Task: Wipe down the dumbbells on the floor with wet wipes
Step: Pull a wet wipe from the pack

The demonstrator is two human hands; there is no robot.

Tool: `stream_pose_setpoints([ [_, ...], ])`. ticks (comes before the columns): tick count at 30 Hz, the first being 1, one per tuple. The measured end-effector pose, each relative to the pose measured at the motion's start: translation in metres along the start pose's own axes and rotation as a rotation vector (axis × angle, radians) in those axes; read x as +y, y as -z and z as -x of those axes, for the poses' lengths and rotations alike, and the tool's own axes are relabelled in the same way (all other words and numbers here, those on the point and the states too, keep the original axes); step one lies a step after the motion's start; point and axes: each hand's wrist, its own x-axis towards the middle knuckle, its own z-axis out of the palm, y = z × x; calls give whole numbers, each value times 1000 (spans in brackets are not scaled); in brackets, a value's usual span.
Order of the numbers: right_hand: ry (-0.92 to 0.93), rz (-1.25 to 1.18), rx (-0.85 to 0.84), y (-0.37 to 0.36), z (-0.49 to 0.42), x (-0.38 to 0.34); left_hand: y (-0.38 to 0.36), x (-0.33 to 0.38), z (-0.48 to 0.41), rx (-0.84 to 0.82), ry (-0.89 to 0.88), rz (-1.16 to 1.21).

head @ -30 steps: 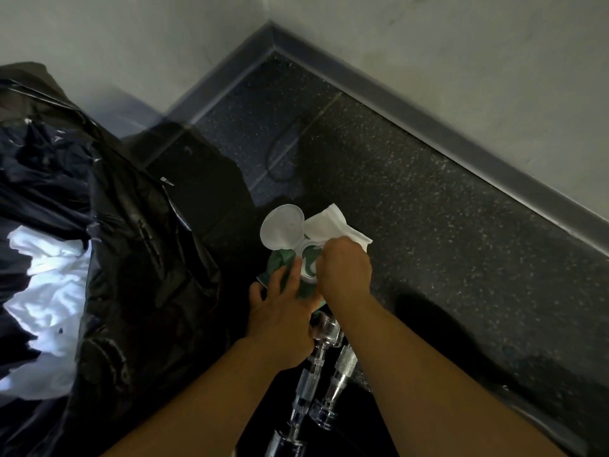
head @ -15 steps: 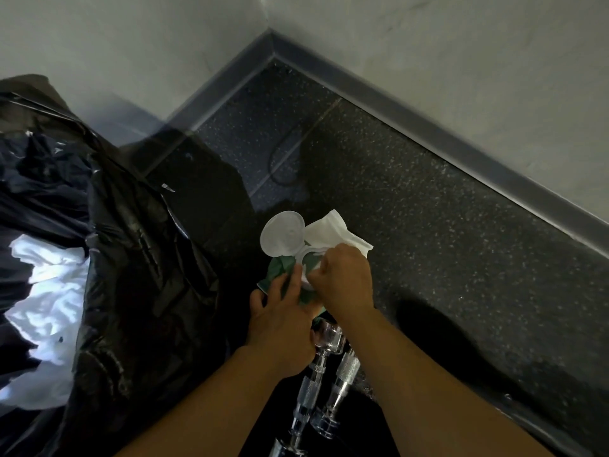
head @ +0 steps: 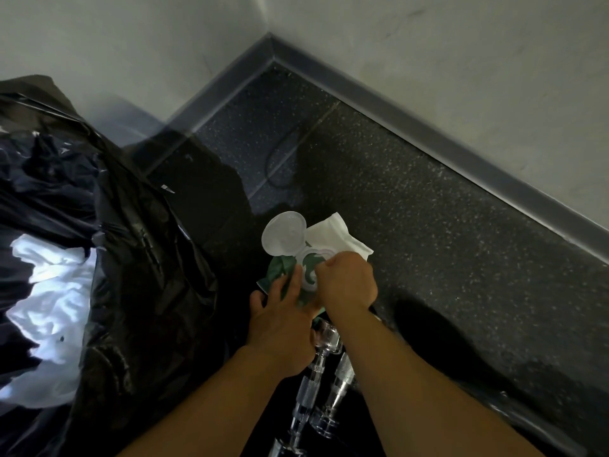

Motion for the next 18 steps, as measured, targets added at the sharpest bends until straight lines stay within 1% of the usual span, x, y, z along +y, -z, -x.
stream_pose_setpoints([
  [2,-36,-25,4,1,0,-3,0,0,0,-2,2,-4],
  [4,-35,-104,-4,5,4,-3,0,-1,0,-4,-2,2],
  [7,74,-300,14,5,17,9,-2,-2,-1,-5,-2,23],
  [8,122,-319,20,4,22,16,-2,-2,-1,-6,-1,30],
  [11,260,-226,-3,7,33,32,-3,-3,-1,4,0,43],
  [12,273,-212,-4,9,33,34,-3,-3,-1,4,-1,44],
  [14,210,-270,-1,10,30,32,-2,-3,-1,-2,0,43],
  [16,89,-368,9,11,26,23,-2,-2,-1,0,2,43],
  [17,45,-358,-8,11,24,18,-1,-2,-1,2,3,42],
  [18,19,-288,-33,11,22,14,-1,-1,-1,2,4,38],
])
